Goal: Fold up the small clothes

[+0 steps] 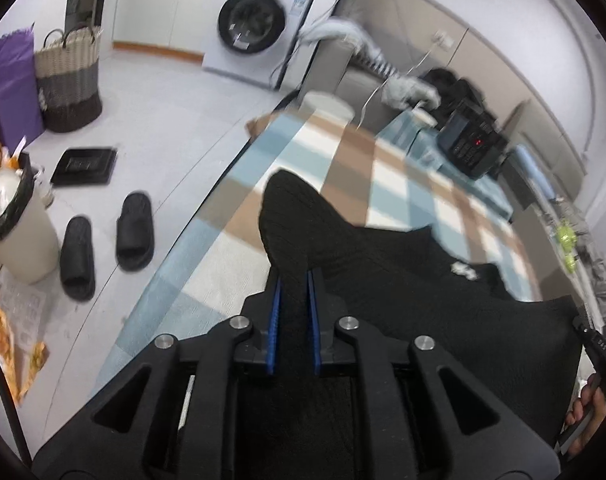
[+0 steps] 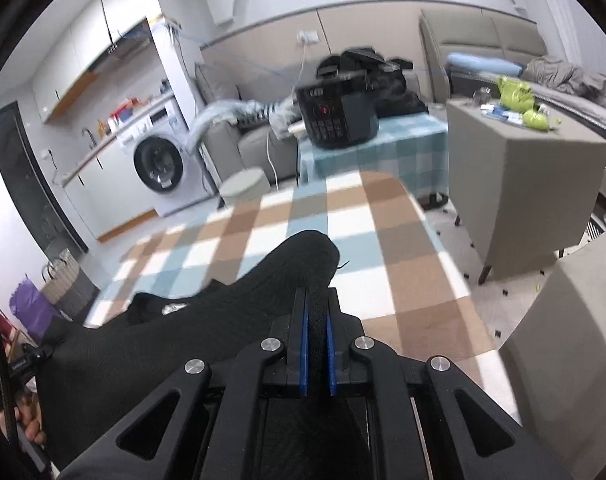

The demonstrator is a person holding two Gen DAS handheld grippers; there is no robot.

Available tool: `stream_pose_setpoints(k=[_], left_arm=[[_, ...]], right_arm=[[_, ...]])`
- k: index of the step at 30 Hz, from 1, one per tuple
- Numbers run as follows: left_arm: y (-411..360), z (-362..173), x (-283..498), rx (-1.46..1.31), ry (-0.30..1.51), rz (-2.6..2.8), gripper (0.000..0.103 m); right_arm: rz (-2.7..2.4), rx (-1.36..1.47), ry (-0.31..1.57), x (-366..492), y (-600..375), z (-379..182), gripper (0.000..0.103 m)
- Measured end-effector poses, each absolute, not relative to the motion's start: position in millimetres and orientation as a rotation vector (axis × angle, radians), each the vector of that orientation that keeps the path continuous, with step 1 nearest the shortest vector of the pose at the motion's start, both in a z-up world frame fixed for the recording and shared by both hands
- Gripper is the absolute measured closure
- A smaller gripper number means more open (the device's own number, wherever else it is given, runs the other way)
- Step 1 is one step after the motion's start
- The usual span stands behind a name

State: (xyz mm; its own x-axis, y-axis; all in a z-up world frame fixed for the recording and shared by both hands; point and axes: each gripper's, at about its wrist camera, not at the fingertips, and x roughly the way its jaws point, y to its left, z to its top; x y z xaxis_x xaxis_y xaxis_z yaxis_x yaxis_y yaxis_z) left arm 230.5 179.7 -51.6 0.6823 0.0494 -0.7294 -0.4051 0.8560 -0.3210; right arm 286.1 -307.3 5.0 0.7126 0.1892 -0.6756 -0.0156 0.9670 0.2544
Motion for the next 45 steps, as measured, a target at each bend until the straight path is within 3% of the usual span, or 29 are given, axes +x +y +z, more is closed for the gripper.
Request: stream_pose_setpoints(k=[2, 5, 12, 20, 26, 32, 45], left_arm=[[177.9, -56.9, 228.4, -0.49, 0.811, 0.27, 0.073], [172.4, -55.7, 214.7, -0.495, 0.805, 0.233, 0.065], [175.0, -44.0, 142.3, -0.483, 0.787, 0.263, 0.049], [179.2, -61.8, 51.4, -0.474, 0.85, 0.266, 0.049], [161.5, -88.4, 28.3, -0.493, 0.895, 0.227, 0.049], [155.6, -85.4, 29.0, -0.501, 0.861, 0.216, 0.073], [157.2, -83.0, 36.9, -0.509, 0.887, 0.214, 0.073]], right_arm=[[0.108, 0.245, 0.82, 287.7, -307.7, -4.0, 0.073], [0.133, 0.232, 0.842, 270.2, -313.8, -4.7, 0.063], [0.189, 0.321, 0.904, 190.4, -347.2, -16.1, 0.06], [0.214, 0.497, 0.908, 108.6, -374.1, -31.7, 0.059], [0.251, 0.48, 0.943, 92.2, -361.6, -43.8, 0.059], [0.252, 0.421, 0.958, 90.1, -351.9, -47.0, 0.059], [0.262, 0.475, 1.008, 93.6, -364.5, -59.7, 0.058]])
